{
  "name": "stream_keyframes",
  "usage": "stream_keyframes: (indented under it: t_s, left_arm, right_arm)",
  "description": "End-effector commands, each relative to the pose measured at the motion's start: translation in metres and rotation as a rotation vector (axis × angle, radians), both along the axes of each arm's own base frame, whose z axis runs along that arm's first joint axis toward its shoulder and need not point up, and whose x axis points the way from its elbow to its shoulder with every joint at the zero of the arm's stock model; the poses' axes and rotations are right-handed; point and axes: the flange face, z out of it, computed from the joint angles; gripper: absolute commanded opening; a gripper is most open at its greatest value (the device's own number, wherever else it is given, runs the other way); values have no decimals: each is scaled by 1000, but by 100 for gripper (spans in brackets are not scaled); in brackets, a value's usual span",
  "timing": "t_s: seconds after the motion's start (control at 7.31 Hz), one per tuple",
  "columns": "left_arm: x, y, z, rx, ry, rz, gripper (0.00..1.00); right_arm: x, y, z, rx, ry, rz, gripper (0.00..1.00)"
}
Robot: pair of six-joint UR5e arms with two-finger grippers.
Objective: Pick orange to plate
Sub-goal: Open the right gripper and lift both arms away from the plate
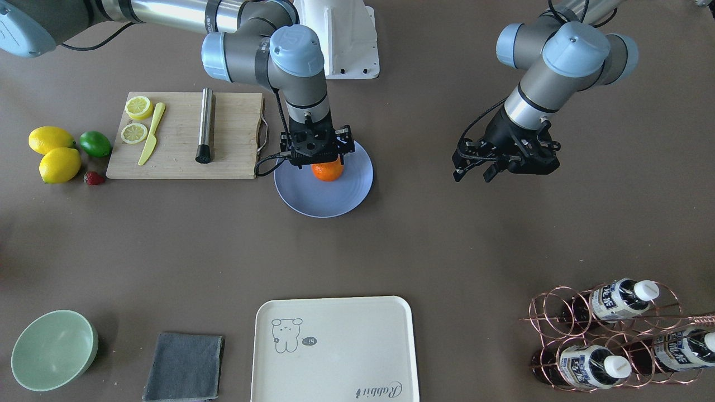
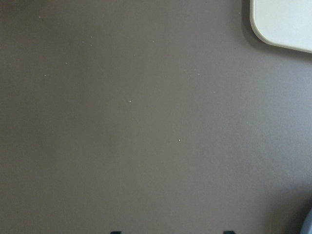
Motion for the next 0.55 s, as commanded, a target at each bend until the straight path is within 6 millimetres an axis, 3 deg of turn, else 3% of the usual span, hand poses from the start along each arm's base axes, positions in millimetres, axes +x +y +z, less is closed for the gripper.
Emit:
stream_keyframes:
  t_s: [0.0, 0.14, 0.27, 0.41]
  left_arm:
    - [-84, -34, 15, 42, -88, 19, 75]
    - [-129, -35, 33, 82, -173, 54, 75]
    - [-184, -30, 55, 126, -219, 108, 75]
    - [-247, -32, 87, 152, -222, 136, 76]
  right_arm:
    - [149, -43, 54, 3, -8, -27, 100]
    - [216, -69, 96, 66, 22, -76, 100]
    - [282, -89, 151, 116, 61, -137, 100]
    - [364, -100, 210, 165, 110, -174, 100]
